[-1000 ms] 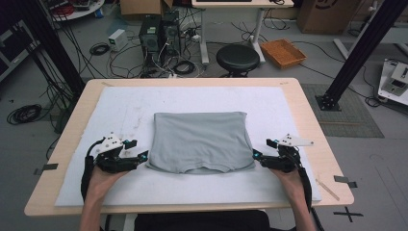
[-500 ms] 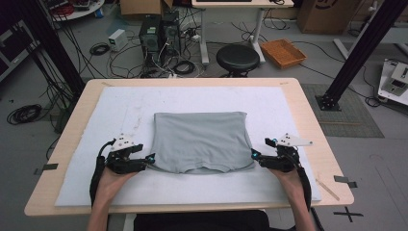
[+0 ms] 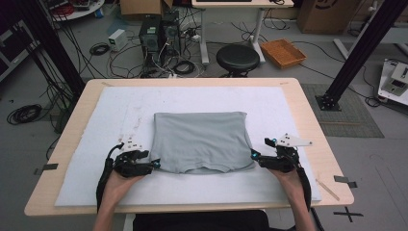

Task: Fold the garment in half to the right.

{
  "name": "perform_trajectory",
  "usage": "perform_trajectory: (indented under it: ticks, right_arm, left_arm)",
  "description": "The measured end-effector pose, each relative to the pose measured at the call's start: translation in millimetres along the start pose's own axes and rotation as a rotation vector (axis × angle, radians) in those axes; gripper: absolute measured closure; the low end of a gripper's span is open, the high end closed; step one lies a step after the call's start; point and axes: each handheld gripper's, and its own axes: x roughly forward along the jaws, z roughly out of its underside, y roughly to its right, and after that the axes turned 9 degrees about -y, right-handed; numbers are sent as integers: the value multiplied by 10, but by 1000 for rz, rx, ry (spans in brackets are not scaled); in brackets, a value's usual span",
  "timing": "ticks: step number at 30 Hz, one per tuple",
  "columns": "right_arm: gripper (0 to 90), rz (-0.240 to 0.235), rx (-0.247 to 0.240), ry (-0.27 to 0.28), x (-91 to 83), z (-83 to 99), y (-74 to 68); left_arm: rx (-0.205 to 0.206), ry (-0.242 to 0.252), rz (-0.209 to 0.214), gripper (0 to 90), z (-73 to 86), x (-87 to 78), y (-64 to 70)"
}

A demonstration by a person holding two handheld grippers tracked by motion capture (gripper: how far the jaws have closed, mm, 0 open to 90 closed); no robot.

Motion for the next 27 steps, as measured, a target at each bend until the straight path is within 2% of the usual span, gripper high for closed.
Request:
perform_trajectory:
  ticks: [5, 9, 12, 19, 23, 27]
  right_arm:
    - [263, -6, -15, -4, 29, -21, -15]
    - [263, -4, -20, -4, 40, -40, -24]
    - [263, -5, -26, -4, 50, -54, -31]
    - [265, -3, -45, -2, 52, -92, -51]
    - [265, 0, -46, 3, 35, -106, -56]
    - [266, 2, -46, 4, 34, -113, -68]
  left_arm:
    - [-6, -12, 1, 412, 56, -18, -23]
    - [-9, 0, -15, 419, 65, -18, 2]
    - [-18, 18, -1, 420, 65, -1, 39]
    - [-10, 16, -43, 437, 92, 20, 94]
    - [-11, 16, -84, 436, 101, 20, 150]
    - [-11, 9, -79, 434, 107, 11, 152]
